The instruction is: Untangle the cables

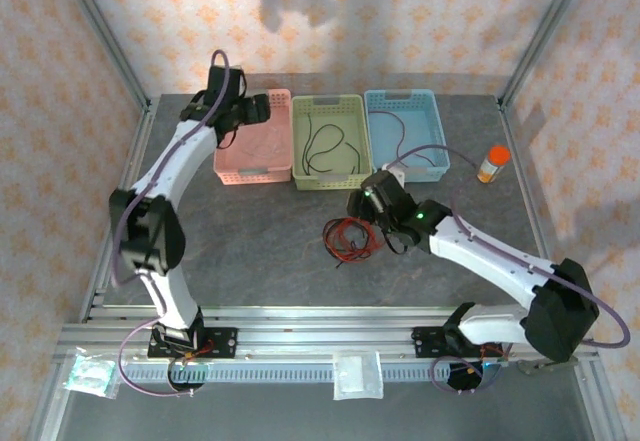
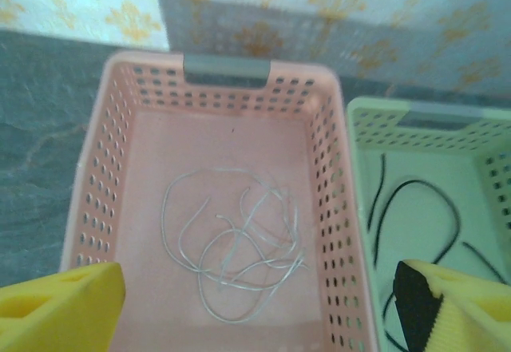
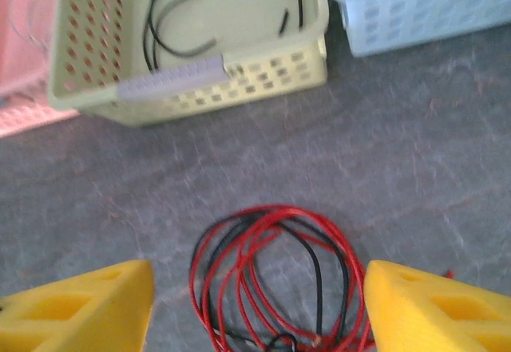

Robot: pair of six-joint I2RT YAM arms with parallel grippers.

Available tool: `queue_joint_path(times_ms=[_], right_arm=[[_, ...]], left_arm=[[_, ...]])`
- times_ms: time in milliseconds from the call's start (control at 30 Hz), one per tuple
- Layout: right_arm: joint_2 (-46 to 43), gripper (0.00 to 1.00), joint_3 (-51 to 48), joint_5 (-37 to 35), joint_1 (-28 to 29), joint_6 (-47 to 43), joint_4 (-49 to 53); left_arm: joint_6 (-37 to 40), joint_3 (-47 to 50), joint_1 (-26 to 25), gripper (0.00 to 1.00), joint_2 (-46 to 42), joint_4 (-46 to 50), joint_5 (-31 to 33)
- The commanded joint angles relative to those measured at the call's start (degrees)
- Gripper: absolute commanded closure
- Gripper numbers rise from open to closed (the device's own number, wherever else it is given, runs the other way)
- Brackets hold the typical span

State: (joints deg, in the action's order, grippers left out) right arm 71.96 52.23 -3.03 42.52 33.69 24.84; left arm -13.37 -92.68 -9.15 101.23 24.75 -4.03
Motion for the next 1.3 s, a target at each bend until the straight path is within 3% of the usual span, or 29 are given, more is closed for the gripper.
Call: queue_joint_path(times_ms=[0, 200, 467, 700, 1000, 1267], right_arm=[[0.4, 0.34, -0.7, 3.3, -0.4, 0.9, 3.5], [5.3, 0.40, 1.3, 1.5, -0.5, 0.8, 12.0], [10.5, 0.45, -1.9, 3.8, -2.8, -2.5, 11.1], [16.3, 0.58, -1.7, 5.0, -2.9, -2.5, 7.3], [21.2, 0.61, -0.1, 14.0, -2.4, -3.7, 0.7], [24.0, 0.65, 5.0, 21.1, 1.6, -3.2, -5.3]], left_arm=[[0.6, 9.5, -2.6, 0.10, -7.4, -5.6, -1.2], [-4.3, 30.3, -11.0, 0.10, -22.2, -13.2, -2.5], [-13.1, 45.4, -23.7, 0.13, -28.9, -20.8, -8.1], [-13.9, 47.7, -24.1, 0.13, -30.0, -21.8, -8.2], [-15.5, 49.7, -24.1, 0.14, -30.4, -23.0, -8.3], [-18.0, 53.4, -24.0, 0.15, -32.3, -24.0, -8.2]])
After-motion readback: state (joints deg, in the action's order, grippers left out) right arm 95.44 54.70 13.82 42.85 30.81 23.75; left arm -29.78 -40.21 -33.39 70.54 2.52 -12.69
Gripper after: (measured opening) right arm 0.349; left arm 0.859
